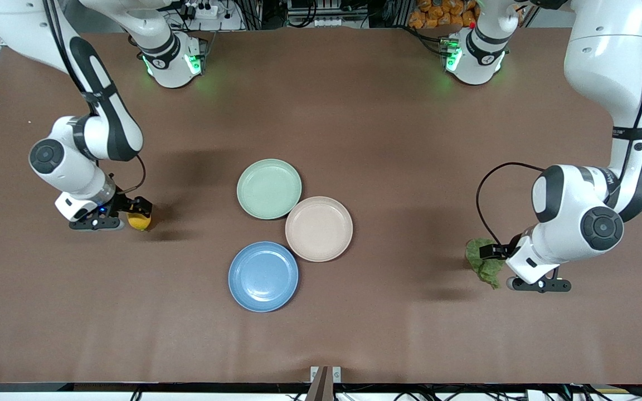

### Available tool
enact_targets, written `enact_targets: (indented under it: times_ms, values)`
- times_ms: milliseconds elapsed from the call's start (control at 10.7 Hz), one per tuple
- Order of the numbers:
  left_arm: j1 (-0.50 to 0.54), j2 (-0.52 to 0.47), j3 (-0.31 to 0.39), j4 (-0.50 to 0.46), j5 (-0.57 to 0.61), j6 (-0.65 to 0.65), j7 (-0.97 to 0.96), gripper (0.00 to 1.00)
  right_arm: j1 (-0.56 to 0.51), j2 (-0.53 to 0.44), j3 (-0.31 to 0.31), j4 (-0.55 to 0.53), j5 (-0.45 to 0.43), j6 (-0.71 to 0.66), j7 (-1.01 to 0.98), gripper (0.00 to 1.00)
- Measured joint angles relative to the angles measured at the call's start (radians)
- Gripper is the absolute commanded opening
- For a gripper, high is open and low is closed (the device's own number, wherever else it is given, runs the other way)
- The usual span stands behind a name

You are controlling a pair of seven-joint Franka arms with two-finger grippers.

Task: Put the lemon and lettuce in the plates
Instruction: 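Close the right gripper on the lemon while the left gripper grasps lettuce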

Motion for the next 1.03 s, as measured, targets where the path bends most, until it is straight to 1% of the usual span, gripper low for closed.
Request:
enact_targets:
  times_ms: [188,376,563,751,845,939,1033]
  values:
    - [0.0,0.026,0.001,0.004,0.003,0.031,-0.007,1.0,0.004,0.029,0.0,0.0,0.0,0.028,0.0,1.0]
    - [-0.001,0.053,0.006,0.005,0.007,0.071,-0.012,1.0,0.004,0.051,0.0,-0.012,0.0,0.084,0.0,1.0]
    - [-0.005,0.084,0.029,0.006,0.008,0.111,-0.013,1.0,0.004,0.082,0.0,-0.033,0.0,0.148,0.0,1.0]
    - [-0.007,0.111,0.035,0.008,0.008,0.143,-0.013,1.0,0.004,0.102,0.0,-0.037,0.0,0.165,0.0,1.0]
    - [-0.01,0.12,0.036,0.009,0.008,0.152,-0.013,1.0,0.004,0.103,0.0,-0.037,0.0,0.165,0.0,0.76]
    - [-0.017,0.127,0.036,0.01,0.008,0.156,-0.013,1.0,0.004,0.103,0.0,-0.037,0.0,0.165,0.0,0.58]
    - [-0.026,0.134,0.036,0.013,0.008,0.156,-0.015,1.0,0.004,0.103,0.0,-0.037,0.0,0.165,0.0,0.51]
